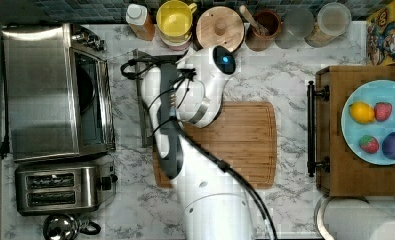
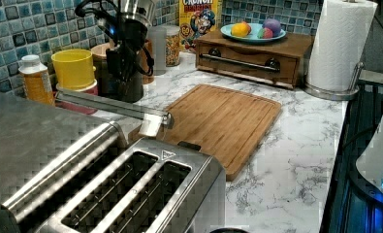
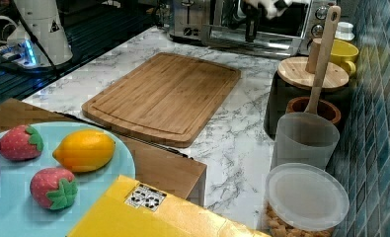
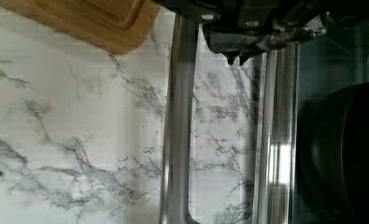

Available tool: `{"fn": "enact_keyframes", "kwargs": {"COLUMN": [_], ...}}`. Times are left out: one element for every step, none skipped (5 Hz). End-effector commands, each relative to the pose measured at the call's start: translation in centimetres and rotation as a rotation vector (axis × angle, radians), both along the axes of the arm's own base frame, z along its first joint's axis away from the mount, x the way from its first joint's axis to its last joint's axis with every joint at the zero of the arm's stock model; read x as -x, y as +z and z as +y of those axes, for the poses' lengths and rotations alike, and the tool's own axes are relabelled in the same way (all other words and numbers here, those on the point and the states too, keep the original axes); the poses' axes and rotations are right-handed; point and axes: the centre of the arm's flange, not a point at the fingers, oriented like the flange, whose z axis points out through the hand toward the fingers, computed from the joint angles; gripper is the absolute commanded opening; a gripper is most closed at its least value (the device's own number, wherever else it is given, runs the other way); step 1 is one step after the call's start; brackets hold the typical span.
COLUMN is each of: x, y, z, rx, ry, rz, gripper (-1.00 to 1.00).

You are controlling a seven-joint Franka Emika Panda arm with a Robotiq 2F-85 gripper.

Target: Close the oven.

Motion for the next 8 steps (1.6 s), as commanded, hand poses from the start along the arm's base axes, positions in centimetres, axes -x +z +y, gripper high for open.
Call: {"fn": "enact_keyframes", "kwargs": {"x": [4.9,5.4,6.7,6.8,7.6,8.5,7.3,7.3], "y": [13.2,13.4,13.8,15.0,18.9,21.0,22.2,22.2], "z": [18.9,20.8,22.5,22.0,19.3,17.9,16.8,16.8], "rx": [0.165,0.278,0.429,0.489,0.382,0.368,0.437,0.437], "ry": [0.117,0.108,0.006,-0.082,-0.2,-0.285,-0.297,-0.297], "rz": [-0.237,-0.25,-0.354,-0.412,-0.504,-0.578,-0.527,-0.527], "gripper": [-1.0,-1.0,-1.0,-1.0,-1.0,-1.0,-1.0,-1.0]}}
